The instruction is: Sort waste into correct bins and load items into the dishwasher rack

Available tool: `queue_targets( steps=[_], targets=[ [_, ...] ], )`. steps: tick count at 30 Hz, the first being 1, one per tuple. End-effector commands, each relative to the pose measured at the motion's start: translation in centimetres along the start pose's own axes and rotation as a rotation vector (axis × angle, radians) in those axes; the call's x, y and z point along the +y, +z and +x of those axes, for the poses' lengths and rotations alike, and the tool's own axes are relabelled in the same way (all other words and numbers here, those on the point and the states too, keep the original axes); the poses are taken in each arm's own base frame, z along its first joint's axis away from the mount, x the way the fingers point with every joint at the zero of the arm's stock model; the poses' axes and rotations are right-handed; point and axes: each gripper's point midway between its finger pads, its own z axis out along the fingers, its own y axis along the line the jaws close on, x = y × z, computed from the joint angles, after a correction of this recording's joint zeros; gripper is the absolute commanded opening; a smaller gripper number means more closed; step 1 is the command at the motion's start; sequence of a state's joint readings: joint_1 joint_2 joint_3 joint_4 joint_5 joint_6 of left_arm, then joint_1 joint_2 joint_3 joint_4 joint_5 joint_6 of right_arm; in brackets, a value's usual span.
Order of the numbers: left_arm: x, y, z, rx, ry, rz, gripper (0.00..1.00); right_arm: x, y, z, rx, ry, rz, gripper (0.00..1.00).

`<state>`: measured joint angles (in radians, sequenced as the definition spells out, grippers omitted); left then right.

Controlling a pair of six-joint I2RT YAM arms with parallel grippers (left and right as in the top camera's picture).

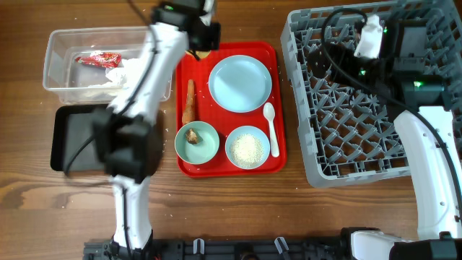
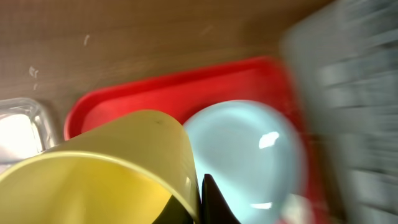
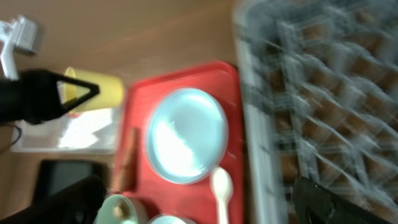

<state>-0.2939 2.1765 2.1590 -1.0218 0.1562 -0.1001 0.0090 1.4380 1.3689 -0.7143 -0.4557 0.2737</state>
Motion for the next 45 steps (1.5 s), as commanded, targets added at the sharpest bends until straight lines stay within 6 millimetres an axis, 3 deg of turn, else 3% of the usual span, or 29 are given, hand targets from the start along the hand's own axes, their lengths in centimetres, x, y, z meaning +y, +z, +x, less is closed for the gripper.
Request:
queue_targets(
  steps=[1, 4, 6, 7, 9, 13, 16, 20, 26, 29, 31, 32, 33, 36, 38, 40, 42, 45],
  targets=[
    [-7.7, -12.0, -1.7, -0.078, -0.009, 0.637, 0.04, 5.5, -0.8, -0.4, -0.006, -0.19, -0.295, 1.0],
    [-7.9, -19.2, -2.0, -0.095, 0.002, 1.058, 0.04, 8.9, -2.2, -1.6, -0.07, -0.304, -0.488, 1.0],
    [-7.6, -22.7, -1.8, -0.113, 0.039, 1.252, 0.04, 11.4, -3.4, -2.5, -0.125, -0.399, -0.645, 1.0],
    [-7.5, -23.4, -1.7, -0.114, 0.045, 1.289, 0.04, 12.1, -3.8, -2.6, -0.137, -0.435, -0.707, 1.0],
    [-7.9, -23.4, -1.6, -0.107, 0.05, 1.295, 0.04, 13.4, -3.5, -2.4, -0.136, -0.489, -0.802, 1.0],
    [-11.1, -23.2, -0.5, -0.048, 0.086, 1.333, 0.04, 15.5, -0.9, -1.8, -0.122, -0.532, -0.881, 1.0],
    [-12.7, -23.1, 0.1, -0.02, 0.11, 1.354, 0.04, 16.9, 0.0, -1.4, -0.132, -0.57, -0.92, 1.0],
    [-14.0, -22.7, 0.6, 0.0, 0.126, 1.349, 0.04, 18.2, 0.0, -1.3, -0.144, -0.591, -0.951, 0.95],
    [-14.1, -22.7, 0.7, 0.003, 0.124, 1.347, 0.04, 19.0, -0.8, -2.3, -0.193, -0.608, -0.97, 0.83],
    [-14.1, -22.7, 0.6, 0.003, 0.124, 1.347, 0.04, 19.0, -0.9, -2.3, -0.192, -0.605, -0.972, 0.62],
    [-14.1, -22.7, 0.7, 0.003, 0.124, 1.347, 0.1, 19.0, -0.9, -2.3, -0.187, -0.594, -0.972, 0.46],
    [-14.1, -22.7, 0.6, 0.003, 0.124, 1.347, 0.11, 19.0, -0.9, -2.4, -0.187, -0.592, -0.971, 0.34],
    [-14.1, -22.7, 0.6, 0.003, 0.124, 1.346, 0.15, 19.0, -0.9, -2.4, -0.191, -0.596, -0.972, 0.33],
    [-13.9, -21.7, 0.4, -0.008, 0.117, 1.291, 0.31, 17.5, -1.2, -3.6, -0.191, -0.535, -0.941, 0.32],
    [-12.5, -19.1, -0.5, -0.05, 0.094, 1.12, 0.34, 14.7, -1.4, -4.7, -0.174, -0.44, -0.878, 0.29],
    [-9.5, -15.7, -1.9, -0.103, 0.051, 0.87, 0.35, 10.8, -1.1, -5.3, -0.152, -0.319, -0.753, 0.29],
    [-5.1, -12.2, -3.0, -0.147, 0.001, 0.542, 0.35, 6.3, -1.0, -5.2, -0.137, -0.18, -0.518, 0.28],
    [-0.4, -9.9, -3.7, -0.175, -0.038, 0.252, 0.35, 1.4, -3.3, -3.7, -0.113, -0.061, -0.144, 0.28]
  ],
)
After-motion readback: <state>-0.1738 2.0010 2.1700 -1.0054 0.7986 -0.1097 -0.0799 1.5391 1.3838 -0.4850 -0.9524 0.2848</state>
